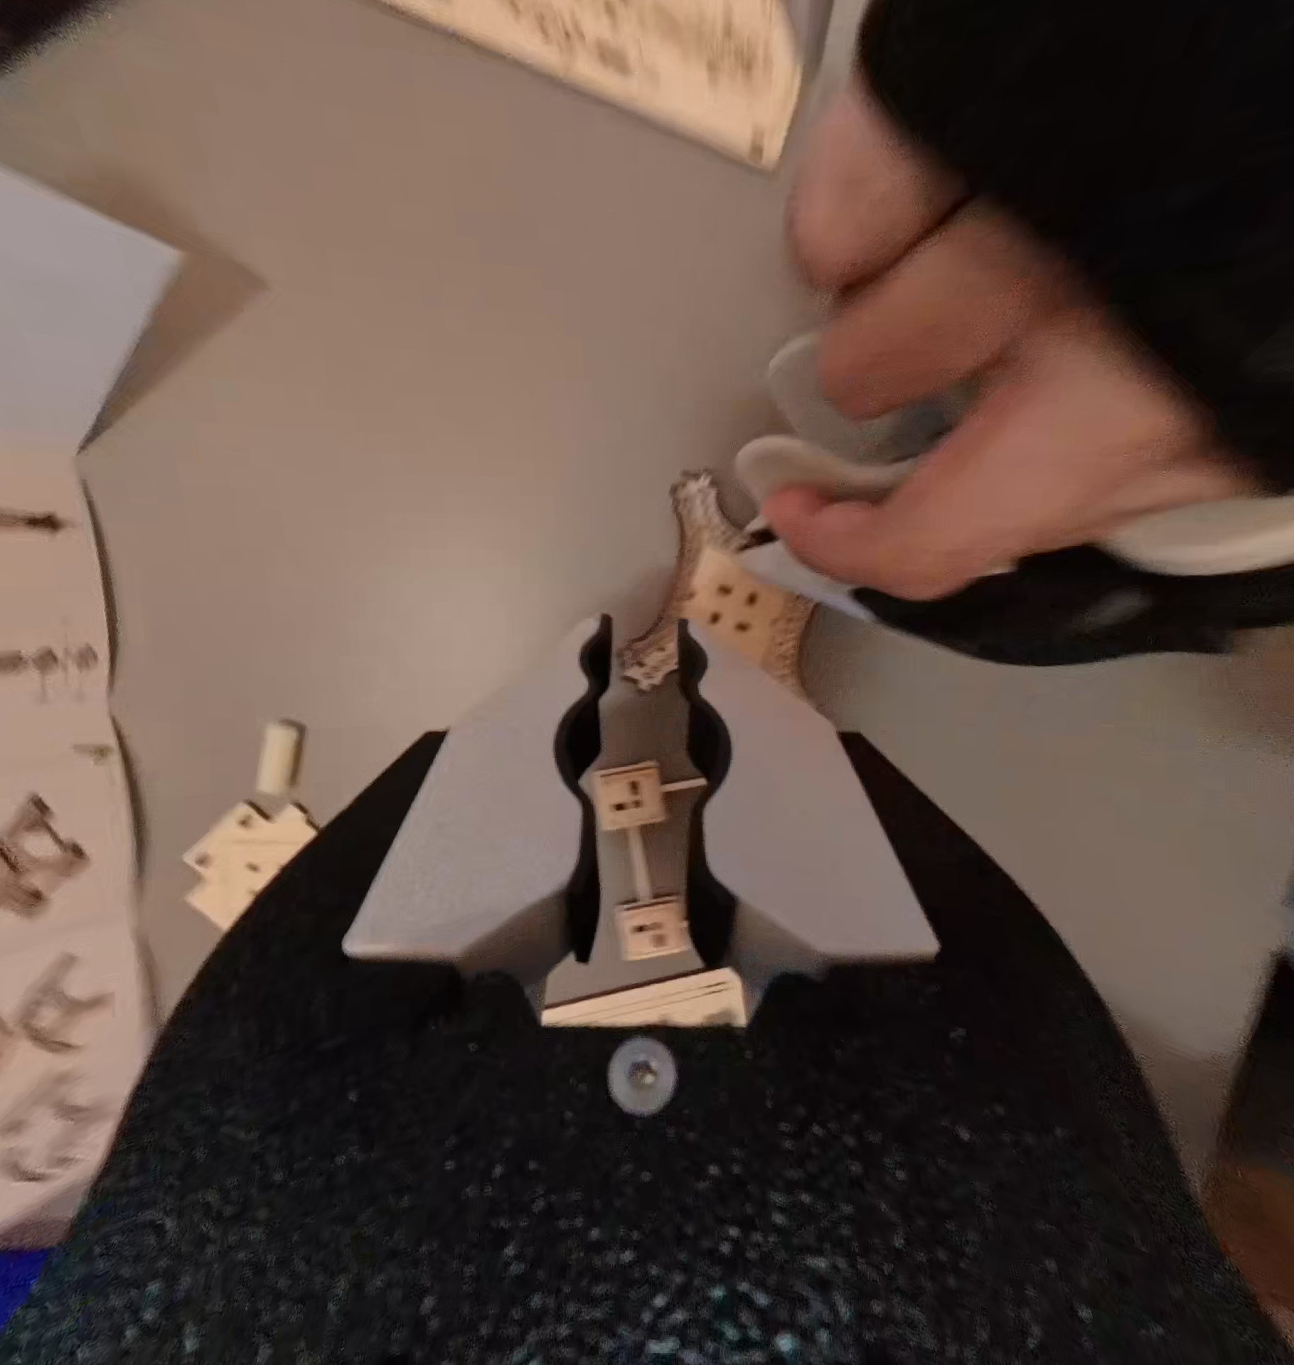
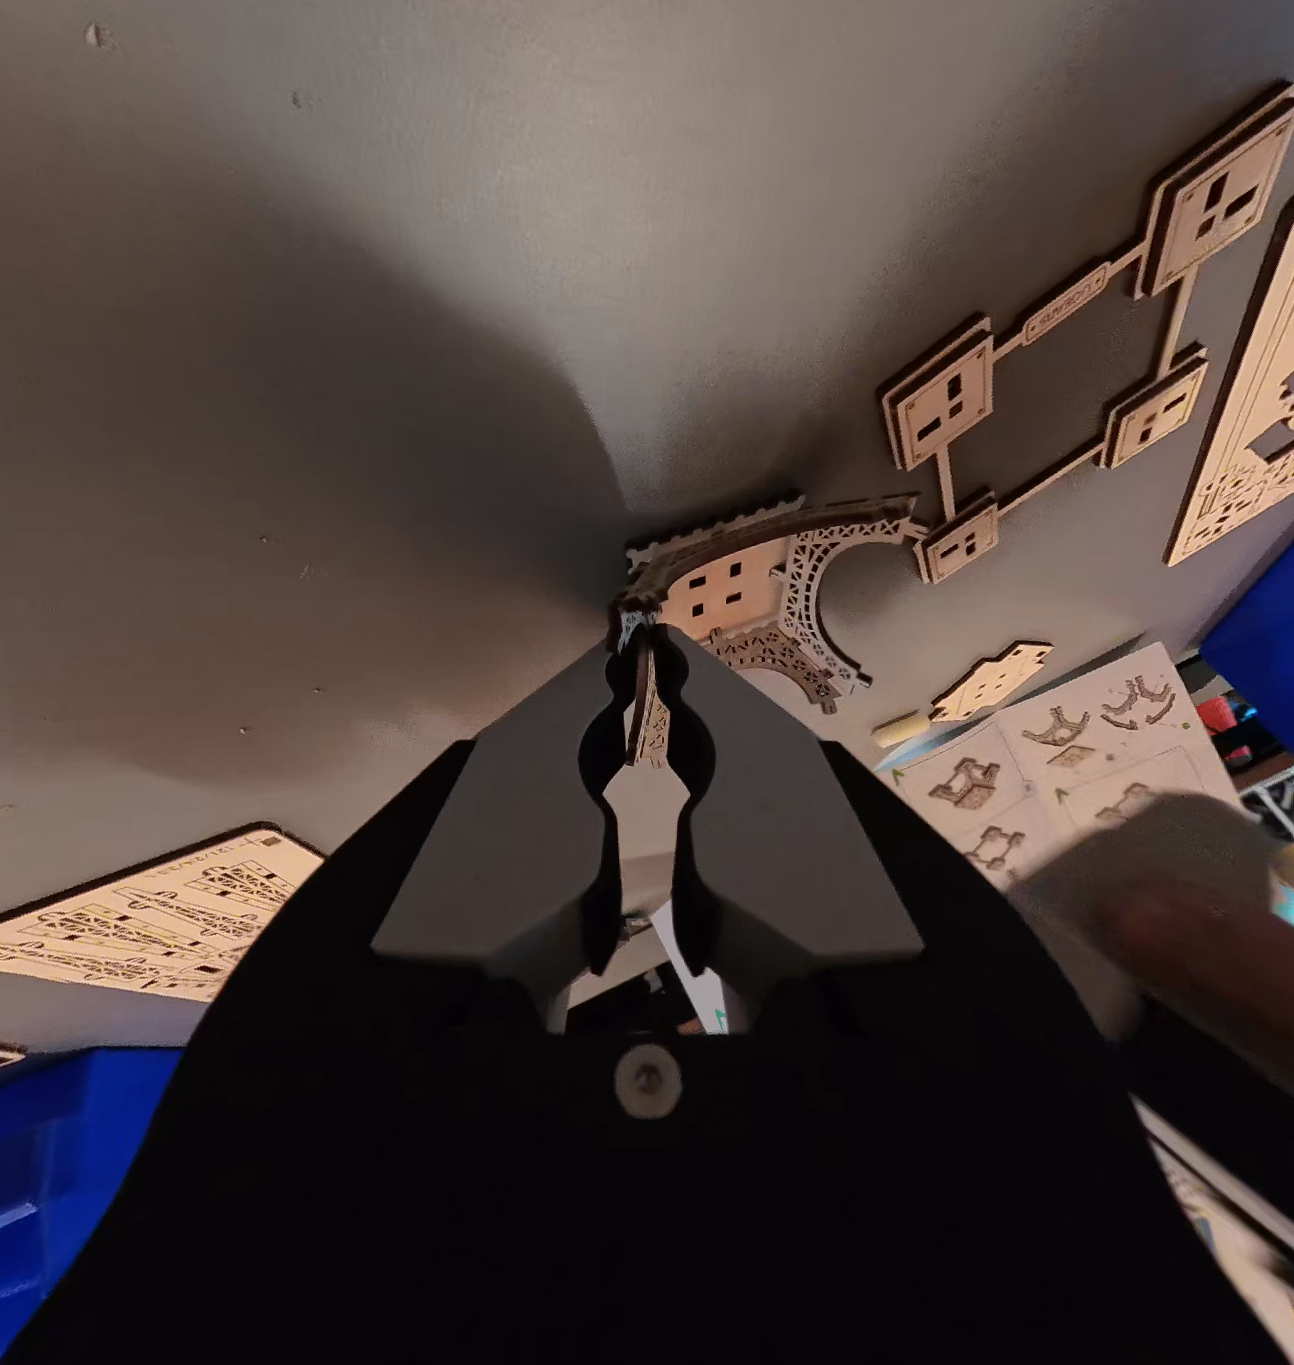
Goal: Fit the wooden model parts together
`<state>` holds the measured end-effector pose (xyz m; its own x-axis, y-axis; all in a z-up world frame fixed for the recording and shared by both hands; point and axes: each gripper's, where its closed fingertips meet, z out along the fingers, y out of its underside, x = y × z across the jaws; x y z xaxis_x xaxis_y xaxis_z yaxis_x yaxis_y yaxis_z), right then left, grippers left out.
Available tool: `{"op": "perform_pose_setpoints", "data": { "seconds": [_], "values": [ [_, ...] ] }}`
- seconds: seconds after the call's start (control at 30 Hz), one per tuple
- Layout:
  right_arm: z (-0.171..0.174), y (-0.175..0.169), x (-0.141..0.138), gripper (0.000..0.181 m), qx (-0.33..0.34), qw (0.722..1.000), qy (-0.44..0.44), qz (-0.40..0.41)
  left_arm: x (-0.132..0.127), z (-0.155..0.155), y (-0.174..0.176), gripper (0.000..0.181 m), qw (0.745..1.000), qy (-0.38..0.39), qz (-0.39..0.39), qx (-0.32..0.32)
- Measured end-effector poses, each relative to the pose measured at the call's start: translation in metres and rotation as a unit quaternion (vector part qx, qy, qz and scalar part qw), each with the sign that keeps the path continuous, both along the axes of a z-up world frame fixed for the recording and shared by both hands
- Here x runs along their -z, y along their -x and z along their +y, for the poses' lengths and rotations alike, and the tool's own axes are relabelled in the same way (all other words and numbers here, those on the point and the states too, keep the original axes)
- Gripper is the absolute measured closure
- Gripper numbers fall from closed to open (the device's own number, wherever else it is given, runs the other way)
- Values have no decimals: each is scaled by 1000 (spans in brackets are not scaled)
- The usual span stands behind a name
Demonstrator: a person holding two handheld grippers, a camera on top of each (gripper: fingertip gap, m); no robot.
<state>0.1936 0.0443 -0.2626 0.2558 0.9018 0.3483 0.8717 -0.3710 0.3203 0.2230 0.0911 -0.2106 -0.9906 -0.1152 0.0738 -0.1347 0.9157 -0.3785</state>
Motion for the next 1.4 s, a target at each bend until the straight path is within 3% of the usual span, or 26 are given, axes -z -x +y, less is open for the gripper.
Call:
{"op": "perform_pose_setpoints", "data": {
  "seconds": [0.03,0.1,0.17,0.37,0.57,0.7,0.87,1.03,1.2,1.3,1.4],
  "values": [
    [0,0,0,180,3,1000,1,0,-13,1,5,168,998,36,21,-39],
    [1,0,-1,179,10,1000,2,-5,-16,13,21,169,990,51,82,-104],
    [1,0,-1,180,11,1000,1,-9,-2,24,26,168,981,46,102,-160],
    [2,0,-3,180,10,1000,5,-24,40,24,40,173,961,28,178,-212],
    [2,1,-4,179,22,999,17,-33,47,16,31,181,959,25,181,-217],
    [3,-3,-5,179,22,998,2,-52,46,15,27,171,959,17,181,-217],
    [-1,-9,-7,179,46,996,-1,-71,50,14,18,181,965,-12,159,-207],
    [-3,-11,-25,150,64,994,-59,-73,57,23,13,181,974,-67,122,-178],
    [-18,-8,-46,148,113,983,-143,-22,37,16,9,177,969,-9,149,-197],
    [-10,-8,-41,149,102,973,-208,5,34,11,10,172,963,12,173,-208],
    [-1,-1,-20,149,87,968,-229,49,44,13,14,169,963,-14,176,-206]
  ]
}}
